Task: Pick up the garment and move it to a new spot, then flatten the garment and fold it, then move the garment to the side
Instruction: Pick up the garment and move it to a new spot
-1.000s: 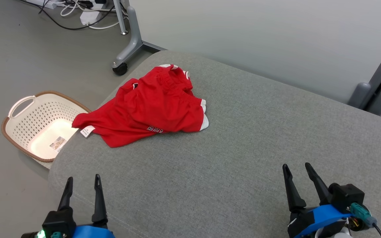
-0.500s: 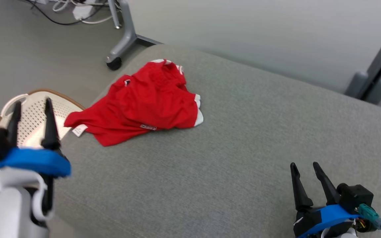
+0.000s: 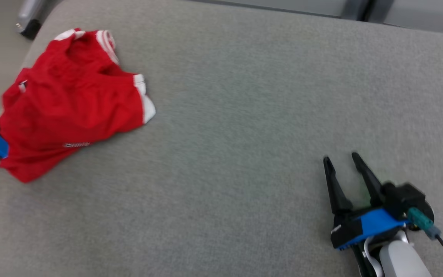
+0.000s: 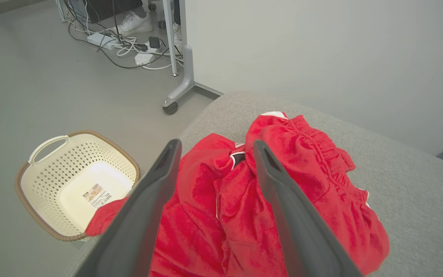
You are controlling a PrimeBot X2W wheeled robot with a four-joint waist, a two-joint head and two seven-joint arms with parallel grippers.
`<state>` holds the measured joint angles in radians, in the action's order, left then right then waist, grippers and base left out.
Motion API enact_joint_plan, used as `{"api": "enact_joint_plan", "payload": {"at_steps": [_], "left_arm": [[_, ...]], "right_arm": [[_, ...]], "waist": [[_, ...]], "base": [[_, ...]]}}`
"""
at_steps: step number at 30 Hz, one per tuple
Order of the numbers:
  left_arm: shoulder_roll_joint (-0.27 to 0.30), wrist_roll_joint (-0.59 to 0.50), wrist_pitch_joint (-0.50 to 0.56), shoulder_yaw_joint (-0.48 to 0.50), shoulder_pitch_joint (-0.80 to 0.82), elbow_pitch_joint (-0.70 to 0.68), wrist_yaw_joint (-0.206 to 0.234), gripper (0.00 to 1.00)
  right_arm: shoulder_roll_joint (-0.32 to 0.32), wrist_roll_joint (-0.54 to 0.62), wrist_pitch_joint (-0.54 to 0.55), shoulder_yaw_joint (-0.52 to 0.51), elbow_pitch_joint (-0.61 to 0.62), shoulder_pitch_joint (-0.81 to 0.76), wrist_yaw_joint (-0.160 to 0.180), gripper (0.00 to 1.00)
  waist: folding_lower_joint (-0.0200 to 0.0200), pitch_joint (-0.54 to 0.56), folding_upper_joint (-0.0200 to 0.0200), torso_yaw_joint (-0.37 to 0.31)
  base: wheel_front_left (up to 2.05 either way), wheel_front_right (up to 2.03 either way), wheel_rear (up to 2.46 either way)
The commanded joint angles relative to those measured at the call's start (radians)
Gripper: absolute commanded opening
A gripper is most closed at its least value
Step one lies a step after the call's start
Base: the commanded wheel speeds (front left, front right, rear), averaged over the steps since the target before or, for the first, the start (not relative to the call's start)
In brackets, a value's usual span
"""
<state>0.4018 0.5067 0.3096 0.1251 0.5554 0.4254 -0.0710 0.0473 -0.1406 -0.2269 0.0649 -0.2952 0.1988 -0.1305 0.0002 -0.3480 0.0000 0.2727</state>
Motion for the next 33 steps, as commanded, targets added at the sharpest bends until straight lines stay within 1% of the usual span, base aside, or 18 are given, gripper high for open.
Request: {"api": "enact_joint_plan", "payload": {"at_steps": [1, 2, 4, 5, 10, 11, 12, 15, 16, 17, 18, 20, 22, 24, 27, 29, 33], "left_arm": [[0.002, 0.014, 0.018, 0.008, 0.025, 0.013, -0.005, 1.00], [0.013, 0.023, 0.042, 0.010, 0.030, 0.033, -0.003, 1.00], [0.010, 0.040, 0.075, 0.011, 0.027, 0.052, 0.003, 1.00], [0.010, 0.040, 0.075, 0.011, 0.027, 0.052, 0.003, 1.00], [0.000, 0.081, 0.191, 0.007, 0.006, 0.094, 0.018, 1.00], [0.005, 0.080, 0.211, 0.003, 0.003, 0.096, 0.022, 0.25], [0.011, 0.076, 0.227, 0.000, -0.001, 0.097, 0.026, 0.00], [0.027, 0.074, 0.246, -0.001, -0.008, 0.084, 0.035, 0.00], [0.041, 0.061, 0.226, 0.003, -0.011, 0.062, 0.040, 0.00], [0.041, 0.061, 0.226, 0.003, -0.011, 0.062, 0.040, 0.00], [0.055, 0.050, 0.210, 0.001, -0.015, 0.037, 0.037, 0.00], [0.062, 0.045, 0.201, 0.003, -0.016, 0.020, 0.036, 0.00], [0.077, 0.039, 0.194, 0.001, -0.015, -0.017, 0.030, 0.00], [0.095, 0.029, 0.187, -0.004, -0.002, -0.058, 0.024, 0.00], [0.105, 0.037, 0.189, -0.008, 0.027, -0.133, 0.011, 0.00], [0.129, 0.026, 0.200, -0.020, 0.038, -0.187, 0.003, 0.00], [0.138, 0.037, 0.237, -0.050, 0.081, -0.304, -0.011, 0.00]], "right_arm": [[0.006, 0.010, 0.006, 0.000, 0.014, 0.020, 0.000, 1.00], [0.006, 0.010, 0.011, -0.003, 0.027, 0.031, 0.000, 1.00], [0.007, 0.004, 0.009, 0.000, 0.033, 0.037, 0.000, 1.00], [0.007, 0.004, 0.009, 0.000, 0.033, 0.037, 0.000, 1.00], [0.008, -0.002, 0.001, 0.001, 0.032, 0.048, 0.000, 1.00], [0.008, -0.003, 0.001, -0.001, 0.029, 0.047, 0.000, 1.00], [0.007, -0.005, -0.001, 0.002, 0.024, 0.047, 0.000, 1.00], [0.006, -0.016, -0.008, 0.008, 0.017, 0.044, 0.000, 1.00], [0.006, -0.024, -0.013, 0.011, 0.011, 0.040, 0.000, 1.00], [0.006, -0.024, -0.013, 0.011, 0.011, 0.040, 0.000, 1.00], [0.006, -0.035, -0.020, 0.012, 0.002, 0.038, 0.000, 1.00], [0.005, -0.043, -0.022, 0.013, -0.003, 0.033, 0.000, 1.00], [0.005, -0.059, -0.025, 0.015, -0.018, 0.019, 0.000, 1.00], [0.006, -0.075, -0.032, 0.016, -0.034, 0.007, 0.000, 1.00], [0.005, -0.103, -0.034, 0.020, -0.053, -0.012, 0.000, 1.00], [0.005, -0.117, -0.037, 0.023, -0.066, -0.031, 0.000, 1.00], [0.006, -0.140, -0.039, 0.023, -0.083, -0.062, 0.000, 1.00]], "waist": [[-0.0002, -0.029, 0.0000, -0.016], [-0.0002, -0.061, 0.0000, -0.039], [-0.0002, -0.082, 0.0000, -0.062], [-0.0002, -0.082, 0.0000, -0.062], [-0.0002, -0.099, 0.0000, -0.098], [-0.0002, -0.097, 0.0000, -0.103], [-0.0002, -0.092, 0.0000, -0.109], [-0.0002, -0.068, 0.0000, -0.121], [-0.0002, -0.044, 0.0000, -0.126], [-0.0002, -0.044, 0.0000, -0.126], [-0.0002, -0.013, 0.0000, -0.131], [-0.0002, 0.004, 0.0000, -0.134], [-0.0002, 0.044, 0.0000, -0.139], [-0.0002, 0.090, 0.0000, -0.145], [-0.0002, 0.158, 0.0000, -0.159], [-0.0002, 0.201, 0.0000, -0.170], [-0.0002, 0.274, 0.0000, -0.198]], "base": [[0.00, 0.00, 0.00], [0.00, 0.00, 0.00], [0.00, 0.00, 0.00], [0.00, 0.00, 0.00], [0.00, 0.00, 0.00], [0.00, 0.00, 0.00], [0.00, 0.00, 0.00], [0.00, 0.00, 0.00], [0.00, 0.00, 0.00], [0.00, 0.00, 0.00], [0.00, 0.00, 0.00], [0.00, 0.00, 0.00], [0.00, 0.00, 0.00], [0.00, 0.00, 0.00], [0.00, 0.00, 0.00], [0.00, 0.00, 0.00], [0.00, 0.00, 0.00]]}}
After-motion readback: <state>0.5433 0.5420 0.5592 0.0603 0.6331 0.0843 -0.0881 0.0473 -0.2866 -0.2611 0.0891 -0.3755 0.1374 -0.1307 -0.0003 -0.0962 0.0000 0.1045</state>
